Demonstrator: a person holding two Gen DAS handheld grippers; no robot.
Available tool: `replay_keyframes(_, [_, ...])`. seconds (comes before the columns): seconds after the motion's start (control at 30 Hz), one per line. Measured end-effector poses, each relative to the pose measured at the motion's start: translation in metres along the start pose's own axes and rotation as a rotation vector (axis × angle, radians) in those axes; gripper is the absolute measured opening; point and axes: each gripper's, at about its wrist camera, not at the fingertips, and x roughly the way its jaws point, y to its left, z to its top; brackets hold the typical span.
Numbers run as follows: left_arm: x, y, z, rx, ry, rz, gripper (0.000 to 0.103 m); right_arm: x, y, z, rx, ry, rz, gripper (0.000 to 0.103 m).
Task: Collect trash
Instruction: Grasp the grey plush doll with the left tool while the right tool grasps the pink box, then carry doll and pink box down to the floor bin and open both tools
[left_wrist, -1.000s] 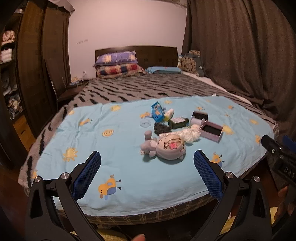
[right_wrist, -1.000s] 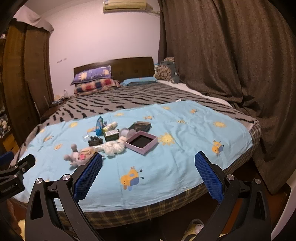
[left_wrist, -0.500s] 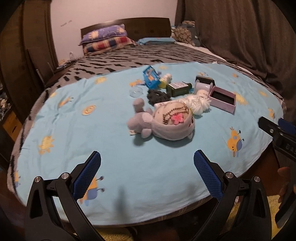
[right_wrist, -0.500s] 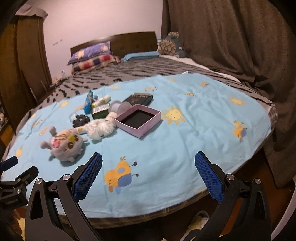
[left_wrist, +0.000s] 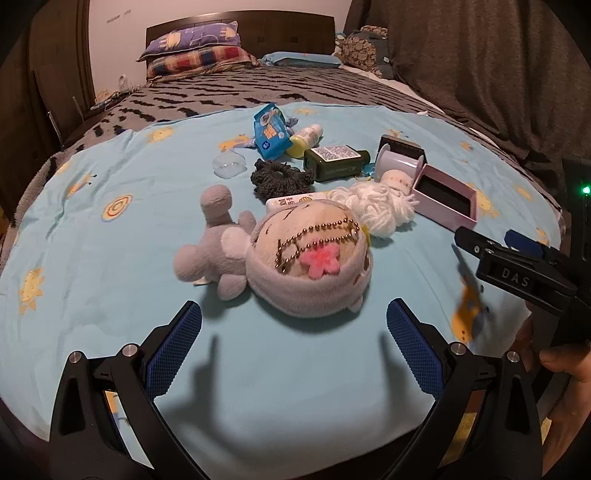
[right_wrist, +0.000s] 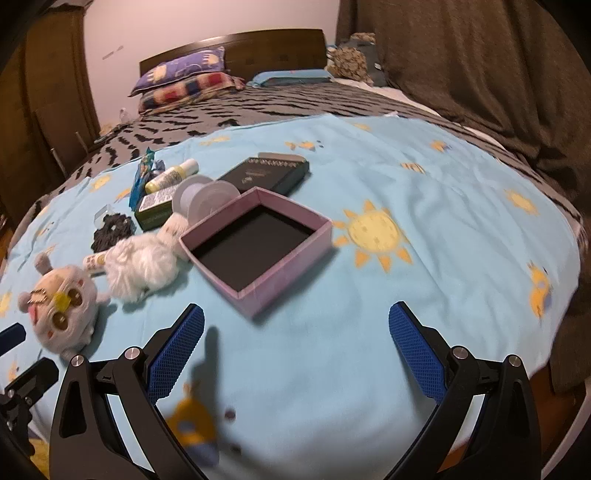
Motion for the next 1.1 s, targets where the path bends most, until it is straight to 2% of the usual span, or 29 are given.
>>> replay_keyframes(0.2, [0.018,-0.008,0.01,0.014,0.022,0.016,0.095,0.022,-0.005,0.018,-0.002,0.006,0.012,0.1])
replay_keyframes(0.33, [0.03,-0.006,0.02,-0.007,0.029,0.027,0.094,0.036,-0.002,0.029,-0.022,0.022,0.054,0.1])
replay_keyframes(0.57, [0.037,-0.004,0.038,-0.011,-0.005,0.054,0.094,0.057,0.002,0.049,-0.037,0.047,0.116,0.101])
replay_keyframes(0.8, [0.039,-0.007,0.042,0.02,-0.029,0.078,0.094,0.065,0.004,0.053,-0.051,0.063,0.146,0.101])
replay_keyframes(0.93, [0.035,-0.004,0.046,0.022,-0.053,0.062,0.088,0.061,0.0,0.053,-0.024,0.045,0.176,0.1])
replay_keyframes(1.0, [0.031,-0.005,0.046,0.029,-0.064,0.048,0.074,0.058,-0.001,0.052,-0.014,0.035,0.181,0.1])
replay_keyframes(1.03, [0.029,-0.005,0.046,0.023,-0.059,0.024,0.074,0.056,-0.002,0.052,-0.007,0.032,0.18,0.1])
replay_keyframes(1.1, [0.027,-0.006,0.045,0.022,-0.057,0.029,0.074,0.05,-0.003,0.05,-0.001,0.023,0.171,0.099])
